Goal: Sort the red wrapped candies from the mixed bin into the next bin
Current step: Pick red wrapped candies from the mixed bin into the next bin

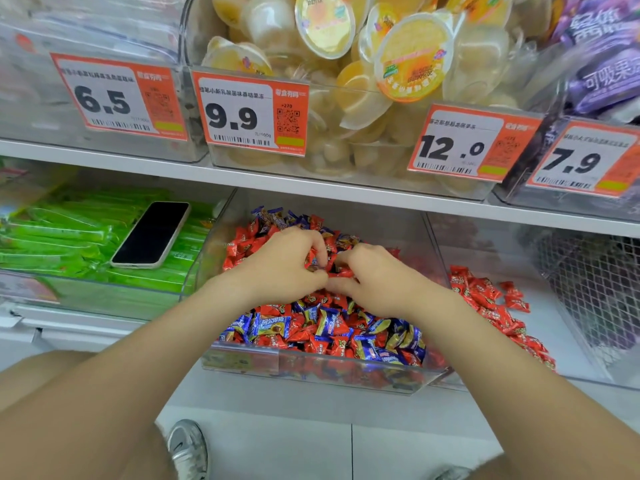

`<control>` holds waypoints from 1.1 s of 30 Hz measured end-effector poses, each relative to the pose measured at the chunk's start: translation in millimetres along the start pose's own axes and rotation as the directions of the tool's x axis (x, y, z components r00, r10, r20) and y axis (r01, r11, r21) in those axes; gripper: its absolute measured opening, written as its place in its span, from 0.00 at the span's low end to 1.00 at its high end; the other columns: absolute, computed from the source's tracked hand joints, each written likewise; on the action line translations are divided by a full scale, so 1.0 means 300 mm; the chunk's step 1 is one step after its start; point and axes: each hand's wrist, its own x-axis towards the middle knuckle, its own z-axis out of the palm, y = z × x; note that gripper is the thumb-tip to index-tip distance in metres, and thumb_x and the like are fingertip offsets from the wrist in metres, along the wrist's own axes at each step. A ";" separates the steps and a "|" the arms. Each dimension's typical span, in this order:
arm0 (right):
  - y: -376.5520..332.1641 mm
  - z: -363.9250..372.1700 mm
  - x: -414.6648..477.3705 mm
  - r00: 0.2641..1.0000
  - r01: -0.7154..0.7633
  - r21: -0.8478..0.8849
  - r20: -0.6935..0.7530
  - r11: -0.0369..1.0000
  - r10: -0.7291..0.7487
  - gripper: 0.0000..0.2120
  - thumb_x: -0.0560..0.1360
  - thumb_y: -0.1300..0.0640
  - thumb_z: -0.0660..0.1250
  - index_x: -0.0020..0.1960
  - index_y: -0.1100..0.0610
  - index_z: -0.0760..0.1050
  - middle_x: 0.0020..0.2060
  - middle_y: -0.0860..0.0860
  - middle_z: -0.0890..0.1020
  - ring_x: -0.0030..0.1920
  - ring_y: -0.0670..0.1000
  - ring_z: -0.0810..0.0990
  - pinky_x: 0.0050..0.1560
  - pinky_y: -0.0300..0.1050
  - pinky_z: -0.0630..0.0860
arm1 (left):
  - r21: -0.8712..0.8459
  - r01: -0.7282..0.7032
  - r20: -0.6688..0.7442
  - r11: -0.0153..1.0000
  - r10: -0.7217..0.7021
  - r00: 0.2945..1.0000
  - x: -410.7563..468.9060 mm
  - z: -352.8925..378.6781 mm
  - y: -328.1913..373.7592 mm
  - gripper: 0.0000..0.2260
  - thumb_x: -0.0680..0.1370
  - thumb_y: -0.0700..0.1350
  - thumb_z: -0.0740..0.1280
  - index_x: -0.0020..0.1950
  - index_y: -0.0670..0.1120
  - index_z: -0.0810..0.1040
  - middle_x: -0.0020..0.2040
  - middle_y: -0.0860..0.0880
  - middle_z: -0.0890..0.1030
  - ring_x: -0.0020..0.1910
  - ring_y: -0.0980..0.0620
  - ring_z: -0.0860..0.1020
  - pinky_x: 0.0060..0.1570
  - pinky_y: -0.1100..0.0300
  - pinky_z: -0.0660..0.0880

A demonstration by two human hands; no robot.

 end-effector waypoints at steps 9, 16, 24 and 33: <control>0.000 0.032 0.009 0.999 0.042 -0.186 0.025 0.982 -0.038 0.10 0.79 0.52 0.71 0.58 0.55 0.81 0.49 0.53 0.80 0.53 0.58 0.80 0.48 0.50 0.73 | 0.350 -0.105 0.087 0.931 0.079 0.993 -0.002 -0.013 -0.059 0.05 0.72 0.50 0.72 0.47 0.54 0.83 0.46 0.57 0.74 0.46 0.55 0.76 0.46 0.55 0.77; 0.043 -0.051 -0.026 0.993 -0.056 0.086 -0.099 0.995 0.064 0.03 0.76 0.50 0.73 0.49 0.47 0.85 0.43 0.41 0.84 0.42 0.40 0.78 0.49 0.42 0.74 | 0.402 -0.181 0.169 0.898 0.122 0.978 -0.014 -0.026 -0.079 0.17 0.73 0.65 0.74 0.58 0.60 0.81 0.51 0.58 0.72 0.50 0.56 0.75 0.51 0.55 0.77; 0.034 -0.111 -0.108 0.957 -0.267 0.494 0.032 0.827 0.290 0.13 0.83 0.55 0.62 0.51 0.58 0.85 0.32 0.58 0.68 0.31 0.54 0.66 0.24 0.40 0.67 | 0.472 -0.193 0.208 0.860 0.104 0.973 0.020 0.054 -0.047 0.31 0.75 0.72 0.67 0.72 0.57 0.73 0.58 0.51 0.72 0.50 0.50 0.77 0.48 0.51 0.79; 0.019 -0.089 -0.160 0.930 -0.297 0.492 -0.043 0.818 0.364 0.26 0.85 0.40 0.60 0.36 0.57 0.67 0.27 0.51 0.63 0.27 0.53 0.63 0.26 0.39 0.64 | 0.413 -0.168 0.216 0.895 0.083 0.973 0.039 0.095 -0.018 0.16 0.82 0.61 0.66 0.59 0.49 0.74 0.51 0.50 0.71 0.49 0.47 0.74 0.46 0.53 0.71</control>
